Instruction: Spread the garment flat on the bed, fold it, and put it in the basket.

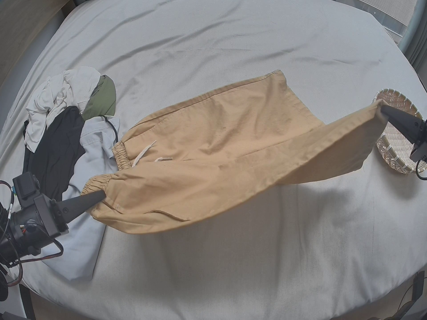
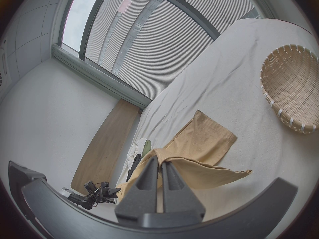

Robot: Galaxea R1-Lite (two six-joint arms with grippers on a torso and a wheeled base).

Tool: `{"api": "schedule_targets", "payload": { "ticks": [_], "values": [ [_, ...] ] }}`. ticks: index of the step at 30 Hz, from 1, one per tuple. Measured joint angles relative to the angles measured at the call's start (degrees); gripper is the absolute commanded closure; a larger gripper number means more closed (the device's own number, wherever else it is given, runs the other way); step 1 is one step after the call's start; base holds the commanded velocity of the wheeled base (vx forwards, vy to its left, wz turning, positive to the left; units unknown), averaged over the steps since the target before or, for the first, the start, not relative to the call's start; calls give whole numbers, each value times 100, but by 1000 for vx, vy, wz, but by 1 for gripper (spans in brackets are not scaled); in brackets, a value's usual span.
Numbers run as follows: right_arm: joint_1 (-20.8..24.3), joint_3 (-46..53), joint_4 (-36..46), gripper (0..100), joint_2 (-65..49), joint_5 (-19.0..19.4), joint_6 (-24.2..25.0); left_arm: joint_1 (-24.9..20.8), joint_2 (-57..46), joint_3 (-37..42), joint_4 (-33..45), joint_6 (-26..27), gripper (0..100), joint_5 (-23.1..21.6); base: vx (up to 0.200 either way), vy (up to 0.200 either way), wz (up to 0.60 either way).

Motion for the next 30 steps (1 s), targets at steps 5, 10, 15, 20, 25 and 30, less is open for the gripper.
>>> {"api": "schedule_targets", "payload": {
  "ticks": [5,10,15,20,25,30],
  "values": [
    [-61,-229,-188,100,330,0,-9,2,177,-196,-24,-2,100,61,0,0,0],
    [-140,-435,-341,100,684,-2,-7,2,352,-378,-22,-28,100,140,0,0,0],
    [-179,-689,-396,100,1025,0,-9,-2,499,-545,-9,-145,100,250,0,0,0],
    [-176,-984,-717,100,1458,1,-5,-2,664,-675,-2,-169,100,380,0,0,0],
    [-124,-1362,-908,100,1929,-2,-2,4,822,-745,0,-169,100,433,0,0,0],
    [-88,-1707,-924,100,2326,0,-5,20,947,-800,16,-169,100,440,0,0,0]
  ]
}}
